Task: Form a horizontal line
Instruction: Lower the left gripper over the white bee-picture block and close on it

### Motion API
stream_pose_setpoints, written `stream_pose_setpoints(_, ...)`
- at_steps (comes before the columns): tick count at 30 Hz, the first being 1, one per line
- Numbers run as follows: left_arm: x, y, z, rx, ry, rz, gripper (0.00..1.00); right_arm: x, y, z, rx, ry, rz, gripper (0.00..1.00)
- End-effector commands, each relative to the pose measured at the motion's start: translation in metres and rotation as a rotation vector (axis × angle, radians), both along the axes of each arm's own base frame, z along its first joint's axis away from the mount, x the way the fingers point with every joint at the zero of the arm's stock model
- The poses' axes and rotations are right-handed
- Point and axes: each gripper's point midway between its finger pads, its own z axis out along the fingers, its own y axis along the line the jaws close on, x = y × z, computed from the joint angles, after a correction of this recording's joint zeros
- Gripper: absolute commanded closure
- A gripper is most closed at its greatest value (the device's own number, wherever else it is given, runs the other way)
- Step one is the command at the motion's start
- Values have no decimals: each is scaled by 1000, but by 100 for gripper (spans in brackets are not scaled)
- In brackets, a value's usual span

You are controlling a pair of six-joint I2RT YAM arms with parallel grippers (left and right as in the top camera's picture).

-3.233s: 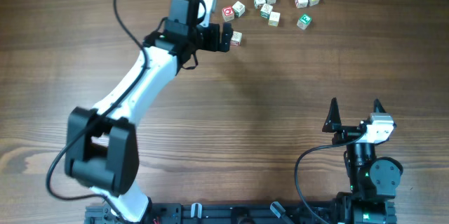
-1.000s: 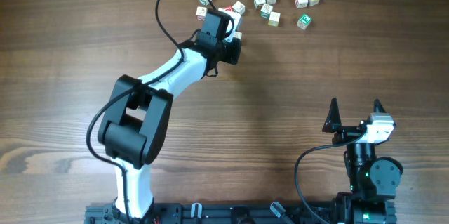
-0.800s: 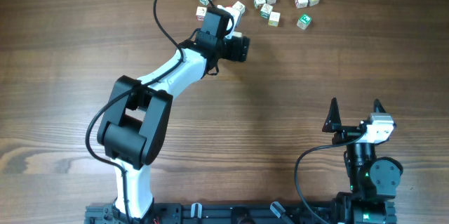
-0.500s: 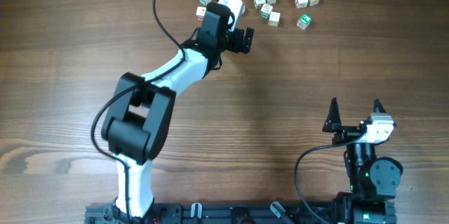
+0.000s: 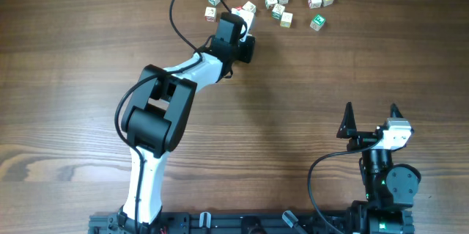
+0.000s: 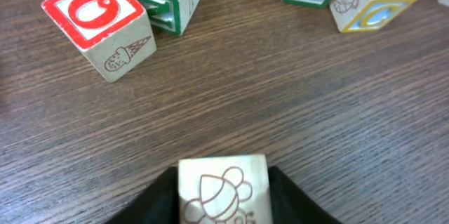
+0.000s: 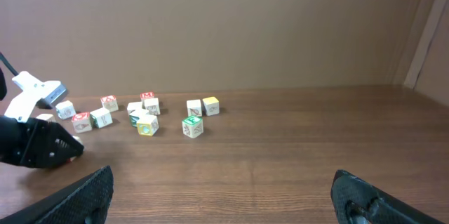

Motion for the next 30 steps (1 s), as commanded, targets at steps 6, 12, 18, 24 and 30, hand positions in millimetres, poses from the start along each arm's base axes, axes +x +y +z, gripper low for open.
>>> stream_pose_setpoints(6,-4,4,-3,26,32,40,70,0,4,2,-15,-9,19,0)
stream_pose_setpoints(12,-22,10,32,56,71,156,68,0,4,2,-15,-9,19,0)
stream_pose_setpoints(18,-50,12,31,33,198,255,72,0,4,2,-14,-10,19,0)
stream_pose_setpoints(24,-78,27,10,103,334,293,74,0,4,2,-15,-10,19,0)
stream_pose_setpoints(30,-89,33,4,152,372,275,73,0,4,2,-15,-9,19,0)
